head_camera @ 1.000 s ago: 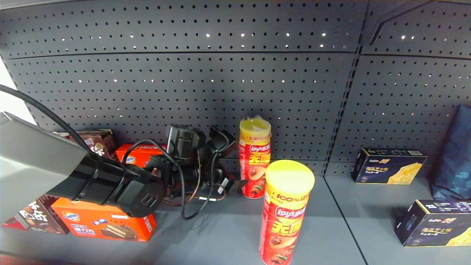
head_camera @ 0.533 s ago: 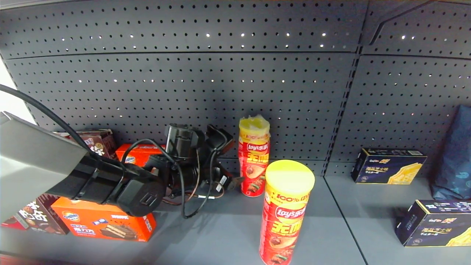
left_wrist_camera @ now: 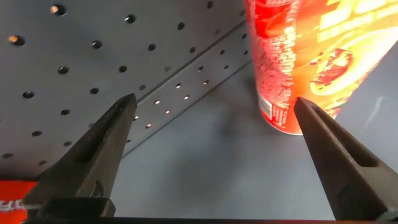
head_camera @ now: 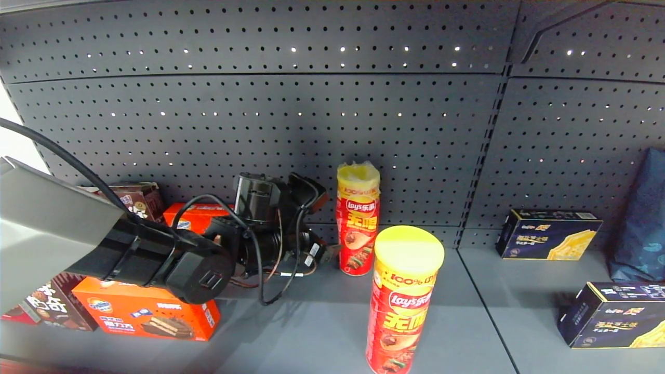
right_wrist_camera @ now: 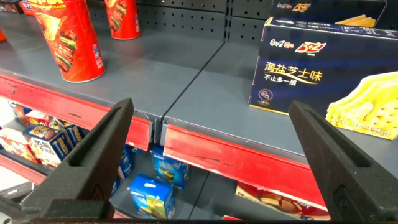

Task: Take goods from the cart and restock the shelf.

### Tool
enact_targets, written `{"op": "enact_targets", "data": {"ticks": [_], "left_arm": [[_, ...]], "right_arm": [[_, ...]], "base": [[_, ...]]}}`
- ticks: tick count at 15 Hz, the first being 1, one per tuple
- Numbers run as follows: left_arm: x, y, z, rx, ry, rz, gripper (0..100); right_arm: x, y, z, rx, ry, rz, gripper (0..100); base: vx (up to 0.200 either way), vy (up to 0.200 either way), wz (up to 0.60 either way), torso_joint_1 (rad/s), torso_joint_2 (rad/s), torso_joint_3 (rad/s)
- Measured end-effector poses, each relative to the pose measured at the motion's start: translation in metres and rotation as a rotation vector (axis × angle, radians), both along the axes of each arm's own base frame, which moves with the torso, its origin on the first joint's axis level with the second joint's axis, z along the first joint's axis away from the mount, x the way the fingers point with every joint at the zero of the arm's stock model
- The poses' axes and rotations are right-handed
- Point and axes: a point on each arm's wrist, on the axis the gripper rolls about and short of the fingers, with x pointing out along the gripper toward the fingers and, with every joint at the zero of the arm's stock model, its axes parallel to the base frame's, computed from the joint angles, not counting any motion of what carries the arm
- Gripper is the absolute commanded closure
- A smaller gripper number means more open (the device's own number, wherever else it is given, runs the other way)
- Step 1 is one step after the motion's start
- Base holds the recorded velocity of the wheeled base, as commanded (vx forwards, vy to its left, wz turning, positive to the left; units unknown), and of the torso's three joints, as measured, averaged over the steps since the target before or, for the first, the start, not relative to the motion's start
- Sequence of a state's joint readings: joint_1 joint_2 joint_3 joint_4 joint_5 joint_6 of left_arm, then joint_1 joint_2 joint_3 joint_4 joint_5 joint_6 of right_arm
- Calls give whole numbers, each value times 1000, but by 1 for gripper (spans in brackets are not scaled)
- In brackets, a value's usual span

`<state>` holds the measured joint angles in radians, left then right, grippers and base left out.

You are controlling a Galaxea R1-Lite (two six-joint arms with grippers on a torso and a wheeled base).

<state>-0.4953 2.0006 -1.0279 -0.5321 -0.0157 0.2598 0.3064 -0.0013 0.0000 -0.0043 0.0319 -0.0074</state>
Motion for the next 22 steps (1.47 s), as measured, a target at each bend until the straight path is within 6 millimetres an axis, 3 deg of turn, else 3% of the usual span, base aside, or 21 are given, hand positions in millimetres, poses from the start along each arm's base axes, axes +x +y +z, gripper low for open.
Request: {"op": "enact_targets", "data": {"ticks": [4,9,12,17,22], "left_arm": [[-5,1,11,3,-29,14,0],[-29,15,58,-29,-104,14,0],[-55,31,84,-38,-136,43,0],[-97,73,78,5,-120,147,0],[-134,94,66,40,-149,185,0]], "right_arm": [[0,0,0,0,0,0,0],[0,0,0,0,0,0,0],[0,0,0,0,0,0,0],[0,0,0,0,0,0,0],[0,0,0,0,0,2,0]], "base": [[0,0,0,0,0,0],[0,0,0,0,0,0],[0,0,0,0,0,0],[0,0,0,0,0,0],[0,0,0,0,0,0]]}}
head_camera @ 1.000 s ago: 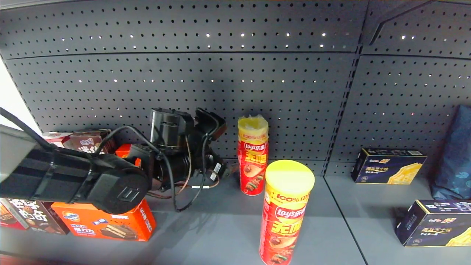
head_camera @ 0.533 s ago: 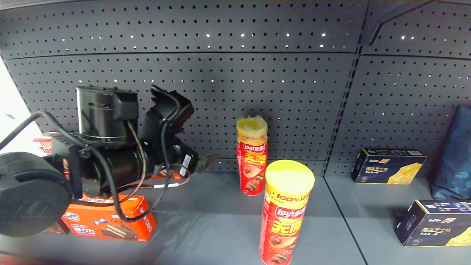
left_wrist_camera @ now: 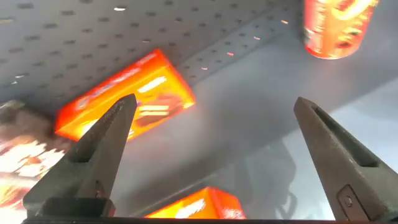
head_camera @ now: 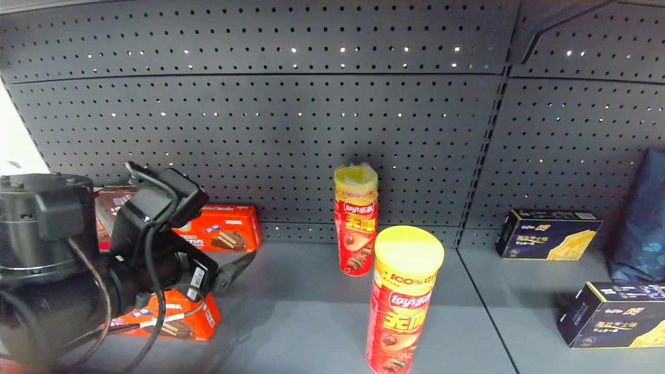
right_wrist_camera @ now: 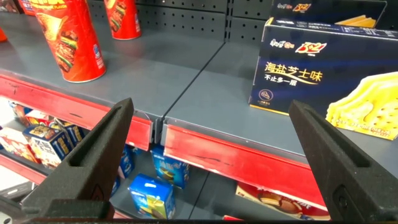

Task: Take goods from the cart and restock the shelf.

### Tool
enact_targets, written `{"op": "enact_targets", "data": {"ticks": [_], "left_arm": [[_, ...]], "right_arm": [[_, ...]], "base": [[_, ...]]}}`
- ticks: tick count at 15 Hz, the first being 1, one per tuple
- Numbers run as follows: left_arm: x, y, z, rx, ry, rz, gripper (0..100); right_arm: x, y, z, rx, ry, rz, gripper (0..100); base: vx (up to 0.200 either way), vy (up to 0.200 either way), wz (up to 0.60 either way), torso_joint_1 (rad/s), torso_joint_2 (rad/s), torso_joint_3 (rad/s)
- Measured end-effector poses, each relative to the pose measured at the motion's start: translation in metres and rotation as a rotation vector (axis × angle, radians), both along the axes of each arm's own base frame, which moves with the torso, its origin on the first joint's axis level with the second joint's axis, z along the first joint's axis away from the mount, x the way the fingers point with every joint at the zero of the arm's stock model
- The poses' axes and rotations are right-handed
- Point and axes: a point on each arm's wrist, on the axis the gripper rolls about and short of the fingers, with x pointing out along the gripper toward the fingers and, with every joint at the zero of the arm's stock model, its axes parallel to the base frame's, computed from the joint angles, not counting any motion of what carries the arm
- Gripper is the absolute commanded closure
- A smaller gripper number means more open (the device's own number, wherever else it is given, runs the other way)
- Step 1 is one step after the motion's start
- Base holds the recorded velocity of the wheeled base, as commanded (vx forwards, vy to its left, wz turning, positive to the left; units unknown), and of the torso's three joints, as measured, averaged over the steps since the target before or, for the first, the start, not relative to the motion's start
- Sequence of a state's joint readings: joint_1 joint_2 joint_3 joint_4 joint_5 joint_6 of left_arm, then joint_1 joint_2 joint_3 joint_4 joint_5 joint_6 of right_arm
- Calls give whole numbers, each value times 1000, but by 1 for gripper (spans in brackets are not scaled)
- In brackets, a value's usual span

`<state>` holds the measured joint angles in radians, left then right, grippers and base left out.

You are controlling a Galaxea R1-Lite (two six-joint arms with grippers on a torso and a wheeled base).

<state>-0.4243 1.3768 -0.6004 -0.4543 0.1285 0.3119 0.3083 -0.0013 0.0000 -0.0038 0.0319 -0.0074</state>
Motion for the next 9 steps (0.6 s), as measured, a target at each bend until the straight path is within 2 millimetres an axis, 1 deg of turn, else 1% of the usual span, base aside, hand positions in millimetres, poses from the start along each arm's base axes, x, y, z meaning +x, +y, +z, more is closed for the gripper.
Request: {"op": "enact_targets", "data": {"ticks": [3,4,5,6,7,8,9], "left_arm": [[-10,5,-5,8,-4,28,0],[-13,7,-5,11,-8,43,0],[-15,8,-4,10,-12,45,0],[-16,8,-2,8,-20,43,0],[-16,8,0,5,-28,43,0],[-15,7,5,-3,-47,42,0],[-15,6,9,-5,-58,39,0]], "right_arm": [[0,-1,0,0,0,12,0],[0,-1,3,41,-2,-23,0],[-3,-3,14,104,-20,-55,0],[-8,-5,34,156,-41,-71,0],[-13,-8,57,167,-62,-67,0],[-16,-9,77,126,-58,-50,0],[-15,-8,91,88,-40,-5,0]], "base": [[0,0,0,0,0,0],[0,0,0,0,0,0],[0,0,0,0,0,0],[0,0,0,0,0,0],[0,0,0,0,0,0],[0,0,0,0,0,0],[0,0,0,0,0,0]]}}
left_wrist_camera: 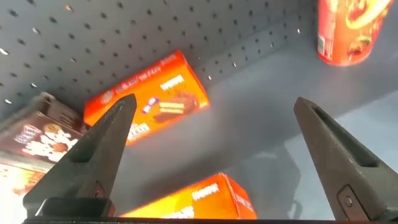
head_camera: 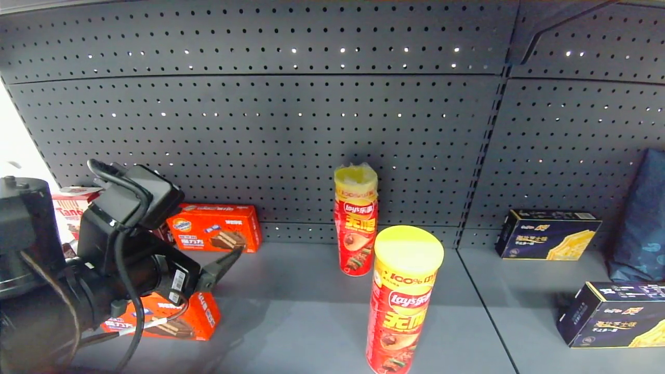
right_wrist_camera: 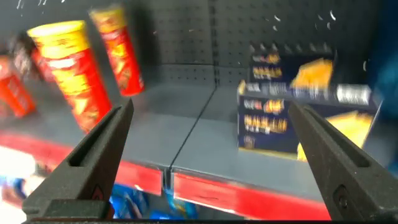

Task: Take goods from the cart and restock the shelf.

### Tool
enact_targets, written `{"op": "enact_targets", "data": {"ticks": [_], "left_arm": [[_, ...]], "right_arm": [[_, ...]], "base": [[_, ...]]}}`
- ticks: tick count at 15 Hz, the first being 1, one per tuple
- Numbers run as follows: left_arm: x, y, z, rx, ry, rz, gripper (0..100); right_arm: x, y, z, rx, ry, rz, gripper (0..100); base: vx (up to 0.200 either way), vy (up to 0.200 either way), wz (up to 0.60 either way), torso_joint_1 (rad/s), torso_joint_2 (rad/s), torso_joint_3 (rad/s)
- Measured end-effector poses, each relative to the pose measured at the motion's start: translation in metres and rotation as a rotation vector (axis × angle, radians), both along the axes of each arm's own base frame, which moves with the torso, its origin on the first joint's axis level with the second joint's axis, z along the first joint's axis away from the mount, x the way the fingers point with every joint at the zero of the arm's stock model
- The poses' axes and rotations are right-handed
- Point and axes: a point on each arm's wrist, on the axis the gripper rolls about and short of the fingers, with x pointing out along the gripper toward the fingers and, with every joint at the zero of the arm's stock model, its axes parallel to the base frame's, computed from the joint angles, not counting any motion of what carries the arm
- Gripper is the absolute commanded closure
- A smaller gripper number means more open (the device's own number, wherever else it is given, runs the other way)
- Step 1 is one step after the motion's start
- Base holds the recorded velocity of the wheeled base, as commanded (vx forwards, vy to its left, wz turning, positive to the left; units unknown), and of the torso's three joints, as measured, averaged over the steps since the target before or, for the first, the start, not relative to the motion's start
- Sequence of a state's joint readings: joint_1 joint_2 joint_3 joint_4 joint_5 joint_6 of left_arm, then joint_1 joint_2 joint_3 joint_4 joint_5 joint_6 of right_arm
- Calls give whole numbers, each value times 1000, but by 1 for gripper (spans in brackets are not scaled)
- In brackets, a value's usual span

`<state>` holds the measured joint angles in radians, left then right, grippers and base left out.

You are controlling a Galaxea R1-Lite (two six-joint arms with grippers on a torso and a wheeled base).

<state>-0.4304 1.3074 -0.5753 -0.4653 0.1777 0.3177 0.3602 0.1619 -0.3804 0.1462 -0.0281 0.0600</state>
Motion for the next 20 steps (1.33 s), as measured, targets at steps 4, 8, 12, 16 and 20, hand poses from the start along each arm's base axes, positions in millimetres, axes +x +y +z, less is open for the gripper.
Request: {"op": "enact_targets", "data": {"ticks": [4,8,12,16,20], "left_arm": [[3,-1,6,-14,-17,-8,0],[21,-9,6,-46,-70,-22,0],[39,-14,-1,-38,-90,-16,0],[44,-15,-9,-5,-96,-17,0],[48,-13,-14,9,-103,-8,0]], "right_arm": [[30,16,33,-116,106,231,0],[83,41,45,-191,267,309,0],[143,81,58,-258,378,336,0],[180,127,50,-348,476,398,0],[196,149,30,-376,581,413,0]], "base": [[0,0,0,0,0,0],[0,0,0,0,0,0],[0,0,0,0,0,0],[0,0,0,0,0,0],[0,0,0,0,0,0]]}}
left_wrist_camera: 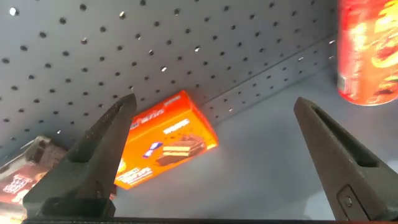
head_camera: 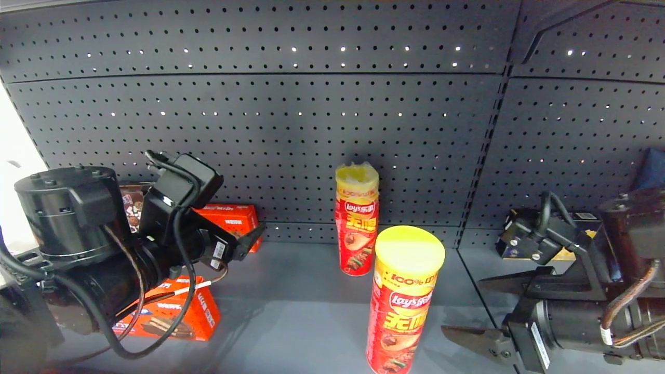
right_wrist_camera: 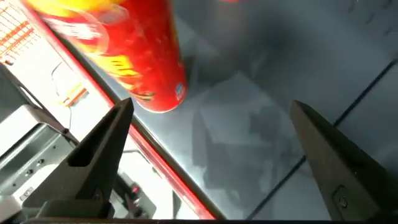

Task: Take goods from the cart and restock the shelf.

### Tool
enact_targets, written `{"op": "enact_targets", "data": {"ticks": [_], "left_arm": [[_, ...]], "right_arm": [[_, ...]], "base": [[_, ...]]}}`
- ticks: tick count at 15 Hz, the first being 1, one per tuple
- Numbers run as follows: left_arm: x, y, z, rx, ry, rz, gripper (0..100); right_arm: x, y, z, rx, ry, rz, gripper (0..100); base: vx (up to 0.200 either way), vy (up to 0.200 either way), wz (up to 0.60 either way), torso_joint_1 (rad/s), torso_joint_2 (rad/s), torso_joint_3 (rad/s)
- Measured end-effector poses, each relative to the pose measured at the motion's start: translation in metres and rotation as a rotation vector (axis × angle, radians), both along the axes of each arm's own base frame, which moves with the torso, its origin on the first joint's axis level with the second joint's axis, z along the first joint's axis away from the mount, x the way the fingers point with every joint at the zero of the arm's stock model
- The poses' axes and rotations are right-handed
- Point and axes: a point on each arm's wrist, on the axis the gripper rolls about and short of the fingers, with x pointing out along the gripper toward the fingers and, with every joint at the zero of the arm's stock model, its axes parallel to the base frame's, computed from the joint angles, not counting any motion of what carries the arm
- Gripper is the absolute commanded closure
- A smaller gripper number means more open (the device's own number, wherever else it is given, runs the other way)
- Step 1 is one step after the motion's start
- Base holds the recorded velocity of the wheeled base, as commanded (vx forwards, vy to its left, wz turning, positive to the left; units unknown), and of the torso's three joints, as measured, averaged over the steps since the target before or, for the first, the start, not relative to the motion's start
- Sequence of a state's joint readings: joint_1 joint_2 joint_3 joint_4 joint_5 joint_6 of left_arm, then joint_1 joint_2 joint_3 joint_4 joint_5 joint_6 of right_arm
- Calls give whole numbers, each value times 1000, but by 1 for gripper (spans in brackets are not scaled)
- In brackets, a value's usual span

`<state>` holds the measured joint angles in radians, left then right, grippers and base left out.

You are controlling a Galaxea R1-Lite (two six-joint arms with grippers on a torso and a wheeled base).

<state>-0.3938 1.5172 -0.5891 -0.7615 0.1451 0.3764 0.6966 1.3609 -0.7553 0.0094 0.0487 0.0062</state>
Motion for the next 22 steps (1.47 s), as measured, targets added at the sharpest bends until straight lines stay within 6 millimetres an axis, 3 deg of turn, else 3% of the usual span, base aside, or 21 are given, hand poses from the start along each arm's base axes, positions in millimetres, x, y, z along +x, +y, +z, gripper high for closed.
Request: {"op": "enact_targets", "data": {"ticks": [6,18,22], "left_arm": [[4,7,1,-3,-13,29,0],[3,7,2,-7,-23,31,0],[3,7,2,-7,-24,31,0]], "right_arm": [[5,2,-13,65,131,-143,0],[24,24,-16,48,150,-131,0],[23,21,-20,35,163,-137,0]], "base": [[0,0,0,0,0,0],[0,0,0,0,0,0],[0,0,0,0,0,0]]}}
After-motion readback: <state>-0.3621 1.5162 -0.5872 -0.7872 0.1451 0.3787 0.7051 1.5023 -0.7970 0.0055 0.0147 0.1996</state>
